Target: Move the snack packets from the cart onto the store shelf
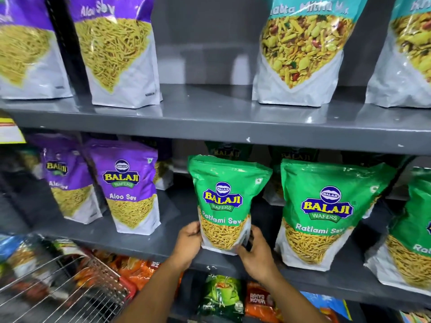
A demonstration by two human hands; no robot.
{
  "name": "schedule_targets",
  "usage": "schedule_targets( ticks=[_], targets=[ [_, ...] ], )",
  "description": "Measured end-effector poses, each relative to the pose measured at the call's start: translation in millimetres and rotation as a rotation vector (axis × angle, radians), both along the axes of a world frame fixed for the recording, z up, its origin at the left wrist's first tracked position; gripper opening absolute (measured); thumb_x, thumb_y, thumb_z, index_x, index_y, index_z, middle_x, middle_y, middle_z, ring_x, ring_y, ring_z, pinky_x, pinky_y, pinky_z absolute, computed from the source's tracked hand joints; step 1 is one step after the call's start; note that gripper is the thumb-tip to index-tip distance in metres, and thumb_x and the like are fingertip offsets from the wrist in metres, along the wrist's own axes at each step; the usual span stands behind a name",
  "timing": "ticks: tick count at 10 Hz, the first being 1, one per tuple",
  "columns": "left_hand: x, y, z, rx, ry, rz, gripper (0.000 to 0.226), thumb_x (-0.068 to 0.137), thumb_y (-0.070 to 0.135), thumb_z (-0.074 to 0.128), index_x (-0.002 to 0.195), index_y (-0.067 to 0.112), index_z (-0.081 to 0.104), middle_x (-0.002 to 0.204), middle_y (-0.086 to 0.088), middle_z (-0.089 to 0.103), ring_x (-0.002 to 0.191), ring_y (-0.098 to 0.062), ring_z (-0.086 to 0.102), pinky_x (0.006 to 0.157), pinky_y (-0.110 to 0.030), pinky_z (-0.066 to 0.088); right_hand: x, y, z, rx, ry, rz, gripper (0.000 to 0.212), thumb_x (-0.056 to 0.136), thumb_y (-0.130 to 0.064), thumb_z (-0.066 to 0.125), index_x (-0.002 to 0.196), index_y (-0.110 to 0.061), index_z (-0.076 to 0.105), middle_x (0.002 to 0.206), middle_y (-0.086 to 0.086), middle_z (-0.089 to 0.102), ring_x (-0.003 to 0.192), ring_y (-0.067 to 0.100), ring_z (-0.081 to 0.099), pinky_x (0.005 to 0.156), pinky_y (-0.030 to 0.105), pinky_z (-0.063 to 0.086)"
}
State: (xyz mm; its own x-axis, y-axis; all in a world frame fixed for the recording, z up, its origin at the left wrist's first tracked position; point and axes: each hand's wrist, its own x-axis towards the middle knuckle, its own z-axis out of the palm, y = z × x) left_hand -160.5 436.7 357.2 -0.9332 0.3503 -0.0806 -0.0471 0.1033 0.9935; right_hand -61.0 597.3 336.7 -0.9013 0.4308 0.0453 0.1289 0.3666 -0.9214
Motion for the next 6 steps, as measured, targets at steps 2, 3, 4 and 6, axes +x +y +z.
schedule_targets(
  ticks=[2,3,4,6],
  targets=[
    [3.1,-1.1,-3.9,0.034,-0.008,-0.067,0.052,0.083,-0.020,0.038,0.102,0.018,0.067,0.083,0.020,0.075,0.082,0.007,0.068,0.068,-0.008,0.051,4.6,-12.3,3.6,0.060,0.000,-0.069,0.054,0.078,-0.020,0.069,0.124,-0.032,0.043,0.126,-0.002,0.059,0.115,0.013,0.055,0.098,0.036,0.046],
    [0.2,-3.6,-5.5,0.030,-0.015,-0.076,0.053,0.081,-0.018,0.042,0.095,0.026,0.069,0.088,0.016,0.076,0.084,0.003,0.069,0.068,-0.009,0.051,5.7,-17.4,9.6,0.087,0.019,-0.102,0.050,0.078,-0.015,0.068,0.106,-0.049,0.045,0.115,-0.006,0.063,0.108,0.011,0.058,0.090,0.027,0.047],
    [-2.9,-5.9,-7.6,0.031,-0.010,-0.101,0.053,0.081,-0.017,0.042,0.096,0.026,0.069,0.090,0.015,0.075,0.083,0.004,0.068,0.068,-0.010,0.051,8.3,-23.2,12.2,0.096,0.009,-0.128,0.057,0.079,-0.014,0.067,0.103,-0.059,0.041,0.116,-0.010,0.062,0.109,0.006,0.058,0.095,0.027,0.046],
    [-8.9,-13.2,-24.2,-0.014,0.055,-0.196,0.050,0.082,-0.002,0.052,0.106,0.041,0.064,0.112,0.007,0.072,0.107,-0.013,0.066,0.094,-0.035,0.053,7.1,-27.9,6.7,0.065,0.006,-0.146,0.061,0.079,-0.016,0.068,0.127,-0.040,0.037,0.130,-0.005,0.057,0.121,0.014,0.053,0.105,0.039,0.043]
  ],
)
